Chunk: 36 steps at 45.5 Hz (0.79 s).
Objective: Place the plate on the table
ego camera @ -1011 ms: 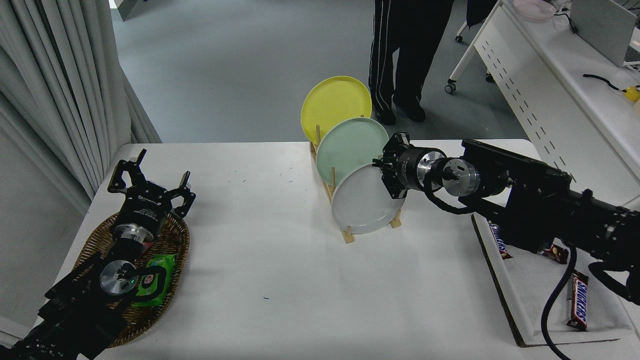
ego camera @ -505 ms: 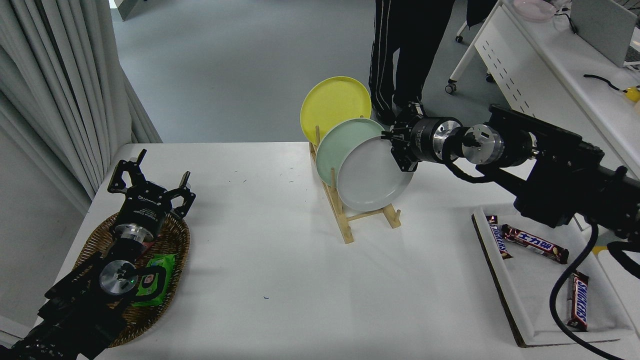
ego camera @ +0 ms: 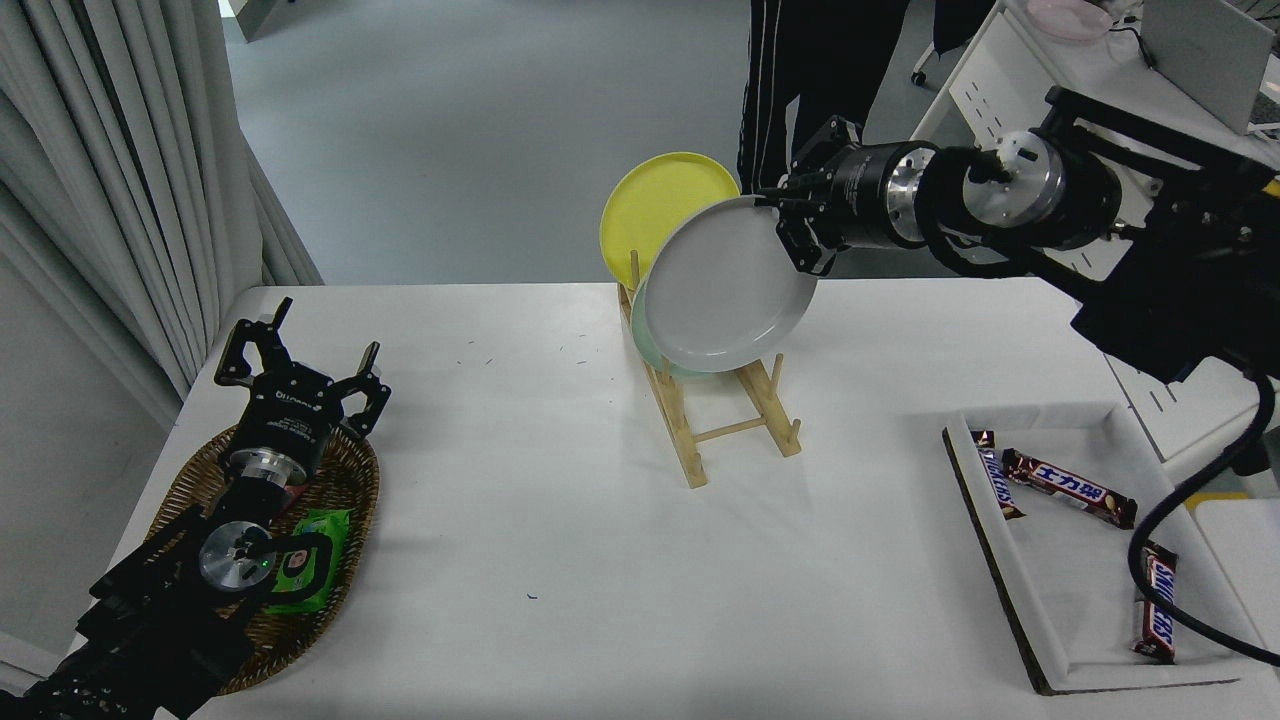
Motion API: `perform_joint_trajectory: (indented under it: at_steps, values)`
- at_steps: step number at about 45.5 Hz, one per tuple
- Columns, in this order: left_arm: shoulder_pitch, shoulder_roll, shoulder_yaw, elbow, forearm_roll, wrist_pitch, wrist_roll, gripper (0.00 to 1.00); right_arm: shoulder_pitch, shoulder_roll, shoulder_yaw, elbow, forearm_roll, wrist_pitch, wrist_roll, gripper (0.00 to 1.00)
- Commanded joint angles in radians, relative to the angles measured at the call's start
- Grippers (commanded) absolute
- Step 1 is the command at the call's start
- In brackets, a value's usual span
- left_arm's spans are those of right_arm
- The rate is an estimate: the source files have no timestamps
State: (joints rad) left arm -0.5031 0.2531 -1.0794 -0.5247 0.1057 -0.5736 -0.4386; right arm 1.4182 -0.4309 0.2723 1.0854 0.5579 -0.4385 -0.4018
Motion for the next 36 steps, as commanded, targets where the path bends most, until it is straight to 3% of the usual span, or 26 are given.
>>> perform_joint_trajectory:
  at_steps: [1,14,26,36]
  values:
    - [0.000,0.000,-0.001,0.000,0.000,-0.002,0.000,1.00,0.002,-0.009,0.018,0.063,0.134,-0.082,-0.008,0.00]
    - [0.000,0.000,-0.001,-0.001,0.000,0.000,0.000,1.00,-0.139,-0.005,0.062,0.096,0.313,-0.163,-0.008,0.00]
    - [0.000,0.000,0.001,0.000,0.000,-0.002,0.001,1.00,-0.326,0.006,0.134,0.097,0.327,-0.267,-0.008,0.00]
    - [0.000,0.000,-0.001,0.000,0.000,0.000,0.000,1.00,-0.455,0.018,0.199,0.093,0.332,-0.287,-0.006,0.00]
